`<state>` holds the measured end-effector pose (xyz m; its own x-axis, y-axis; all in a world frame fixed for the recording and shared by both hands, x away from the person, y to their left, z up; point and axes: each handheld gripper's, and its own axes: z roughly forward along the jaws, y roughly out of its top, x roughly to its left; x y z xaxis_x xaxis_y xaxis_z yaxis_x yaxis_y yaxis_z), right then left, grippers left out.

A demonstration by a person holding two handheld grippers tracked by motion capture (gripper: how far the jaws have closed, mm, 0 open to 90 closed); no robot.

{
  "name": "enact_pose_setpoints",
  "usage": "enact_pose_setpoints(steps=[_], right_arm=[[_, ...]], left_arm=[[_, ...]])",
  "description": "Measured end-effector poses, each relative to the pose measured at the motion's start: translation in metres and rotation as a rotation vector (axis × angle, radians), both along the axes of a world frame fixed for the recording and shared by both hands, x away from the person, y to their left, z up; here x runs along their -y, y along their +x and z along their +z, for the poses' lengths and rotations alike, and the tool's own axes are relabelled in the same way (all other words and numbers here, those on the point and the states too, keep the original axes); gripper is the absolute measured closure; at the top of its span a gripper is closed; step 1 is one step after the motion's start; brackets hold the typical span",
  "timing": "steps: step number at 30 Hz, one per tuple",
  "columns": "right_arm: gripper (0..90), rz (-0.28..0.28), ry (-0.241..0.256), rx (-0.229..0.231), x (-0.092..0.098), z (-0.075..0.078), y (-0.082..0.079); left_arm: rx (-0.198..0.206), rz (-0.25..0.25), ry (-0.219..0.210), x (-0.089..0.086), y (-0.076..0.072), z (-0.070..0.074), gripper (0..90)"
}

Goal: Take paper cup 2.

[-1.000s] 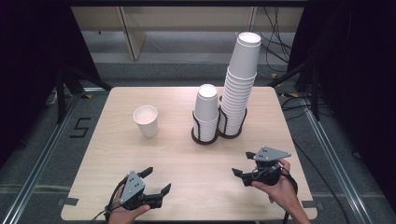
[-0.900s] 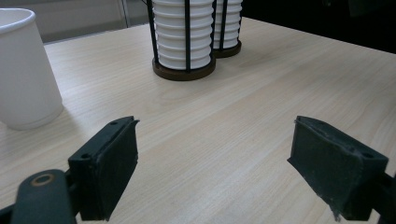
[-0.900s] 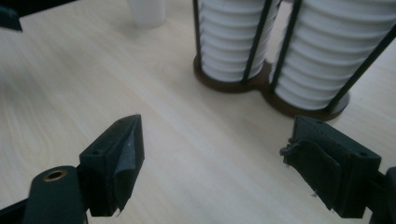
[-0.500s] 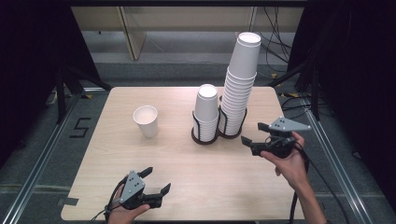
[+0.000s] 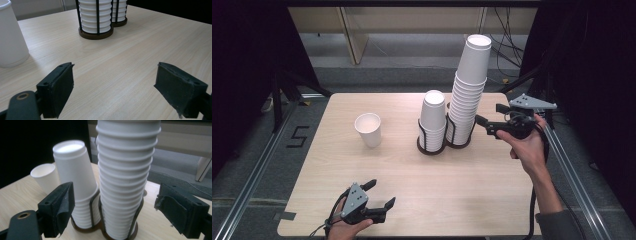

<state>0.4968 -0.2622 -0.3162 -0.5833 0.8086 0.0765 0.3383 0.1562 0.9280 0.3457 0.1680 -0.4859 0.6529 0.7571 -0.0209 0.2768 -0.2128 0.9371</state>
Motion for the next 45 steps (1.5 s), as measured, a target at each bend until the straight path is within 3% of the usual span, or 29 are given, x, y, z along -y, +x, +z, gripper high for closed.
enact_pose_setpoints(steps=[4, 5, 7, 17, 27, 32, 36, 45], right_arm=[[15.5, -0.003, 0.007, 0.042, -0.002, 0.017, 0.011], [15.5, -0.004, 0.015, 0.026, -0.004, 0.022, 0.012], [15.5, -0.002, 0.005, 0.052, -0.005, 0.031, 0.016], [15.4, -0.037, 0.030, 0.069, -0.009, 0.065, 0.037], [15.4, -0.056, 0.033, 0.050, -0.018, 0.074, 0.057], [15.4, -0.044, 0.035, 0.074, -0.023, 0.076, 0.067], [15.4, -0.041, 0.066, 0.068, -0.026, 0.078, 0.074], [14.9, -0.038, 0.039, 0.060, -0.041, 0.085, 0.089]], left_arm=[[-0.001, -0.001, -0.004, 0.000, 0.000, 0.000, 14.6], [0.001, -0.003, -0.005, 0.000, 0.000, -0.001, 14.7], [0.003, -0.005, -0.013, 0.001, 0.001, -0.001, 14.7], [-0.003, -0.005, -0.010, 0.001, 0.001, -0.001, 14.7], [-0.012, -0.010, 0.000, 0.001, 0.001, -0.001, 14.7], [-0.015, -0.012, -0.001, 0.001, 0.001, -0.002, 14.7], [-0.015, -0.007, -0.012, 0.001, 0.002, -0.002, 14.7], [-0.017, -0.014, -0.003, 0.000, 0.002, -0.002, 14.7]])
